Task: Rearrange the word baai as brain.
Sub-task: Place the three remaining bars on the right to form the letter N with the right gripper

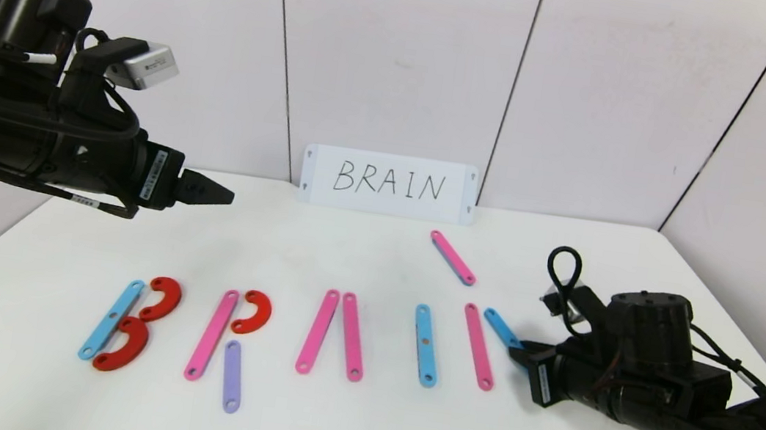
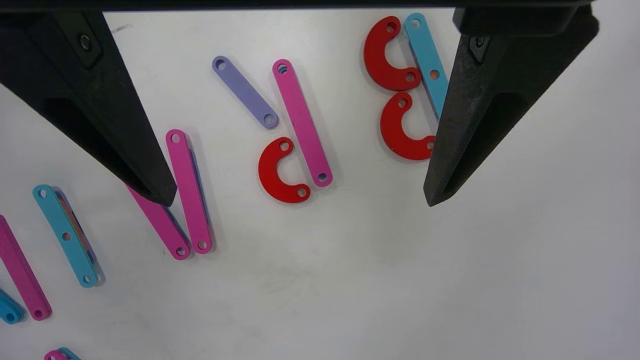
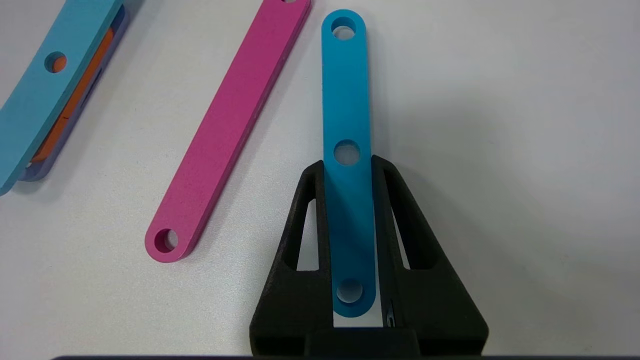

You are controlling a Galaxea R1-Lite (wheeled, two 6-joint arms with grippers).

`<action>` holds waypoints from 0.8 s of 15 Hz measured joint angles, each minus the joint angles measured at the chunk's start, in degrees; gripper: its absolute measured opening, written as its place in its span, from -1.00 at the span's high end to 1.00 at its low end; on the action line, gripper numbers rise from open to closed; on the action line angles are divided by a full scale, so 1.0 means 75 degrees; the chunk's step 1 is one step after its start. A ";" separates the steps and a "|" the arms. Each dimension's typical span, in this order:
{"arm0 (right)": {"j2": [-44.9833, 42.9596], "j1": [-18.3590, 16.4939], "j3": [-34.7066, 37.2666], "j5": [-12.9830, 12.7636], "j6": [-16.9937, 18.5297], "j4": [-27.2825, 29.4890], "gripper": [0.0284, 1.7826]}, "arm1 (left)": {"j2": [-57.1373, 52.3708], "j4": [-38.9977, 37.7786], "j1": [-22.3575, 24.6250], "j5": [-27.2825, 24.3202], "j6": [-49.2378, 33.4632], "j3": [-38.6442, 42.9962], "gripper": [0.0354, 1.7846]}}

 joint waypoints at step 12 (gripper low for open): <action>0.0198 -0.0028 -0.0137 0.0013 -0.0059 -0.0107 0.67 | -0.0003 0.0000 0.0003 -0.0005 0.0000 0.0003 -0.94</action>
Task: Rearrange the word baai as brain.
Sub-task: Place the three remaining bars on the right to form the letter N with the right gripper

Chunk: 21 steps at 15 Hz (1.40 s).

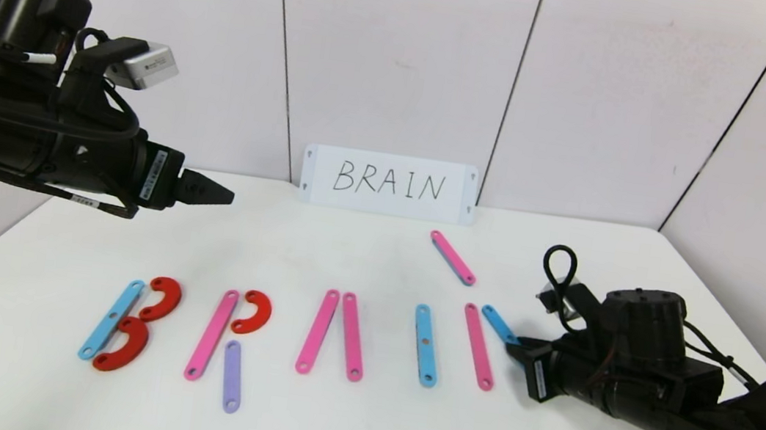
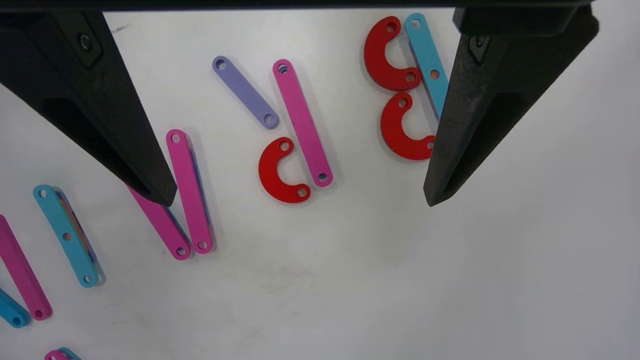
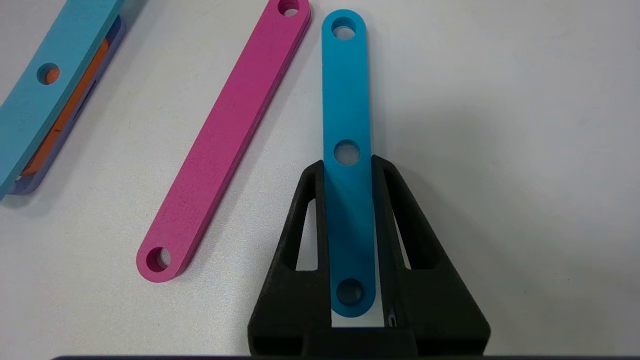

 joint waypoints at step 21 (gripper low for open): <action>0.0161 -0.0028 -0.2844 -0.0068 0.0073 0.1552 -0.94 | 0.0018 0.0008 -0.0013 -0.0003 0.0000 0.0011 -0.94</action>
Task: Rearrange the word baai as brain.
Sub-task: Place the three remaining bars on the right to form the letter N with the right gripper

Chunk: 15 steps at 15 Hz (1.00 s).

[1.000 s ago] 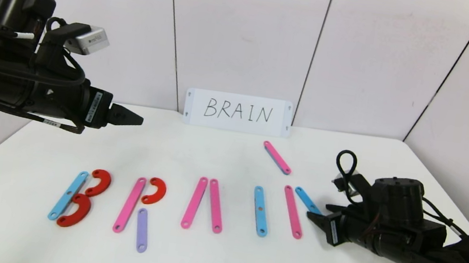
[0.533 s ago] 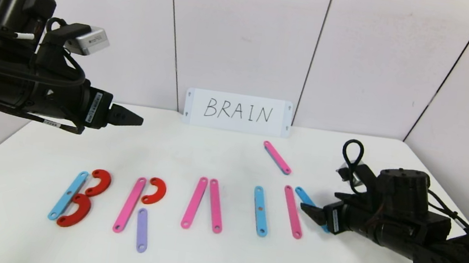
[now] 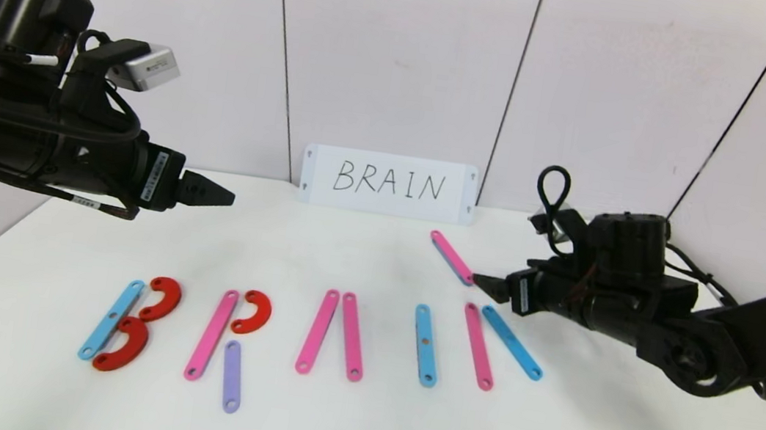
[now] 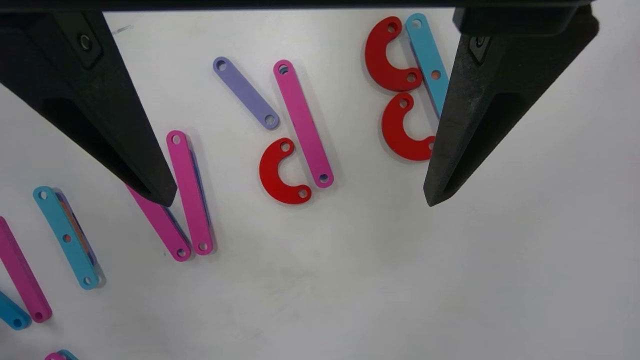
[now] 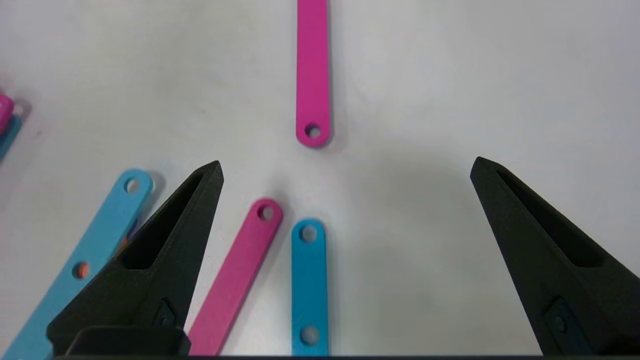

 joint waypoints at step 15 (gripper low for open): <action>0.2331 0.0379 -0.3228 -0.0439 -0.0036 0.1437 -0.74 | 0.0075 -0.0008 0.0000 0.0011 0.0000 -0.0015 -0.94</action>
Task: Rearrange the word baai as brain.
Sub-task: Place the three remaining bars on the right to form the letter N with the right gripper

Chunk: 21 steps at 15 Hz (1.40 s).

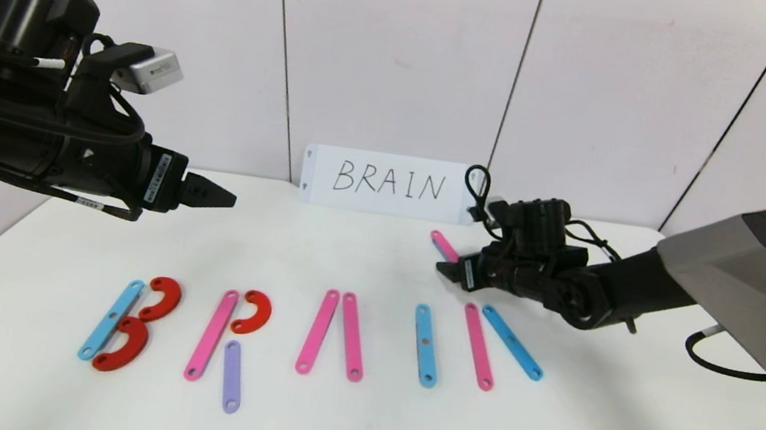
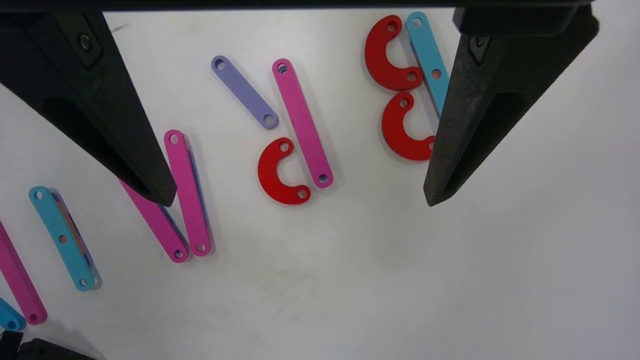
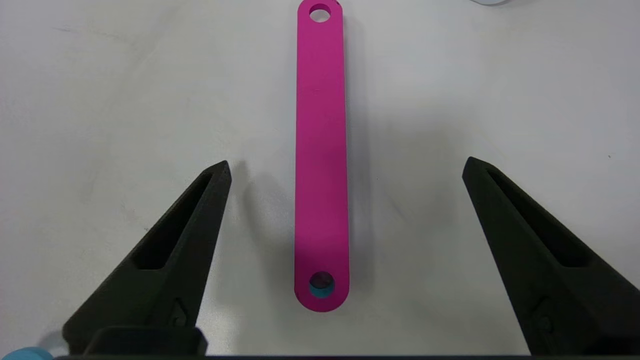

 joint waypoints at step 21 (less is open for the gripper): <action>-0.1518 -0.0085 0.1853 -0.1328 0.1447 -0.0055 0.68 | -0.0005 0.0011 0.0000 -0.0008 0.0003 0.0011 -0.94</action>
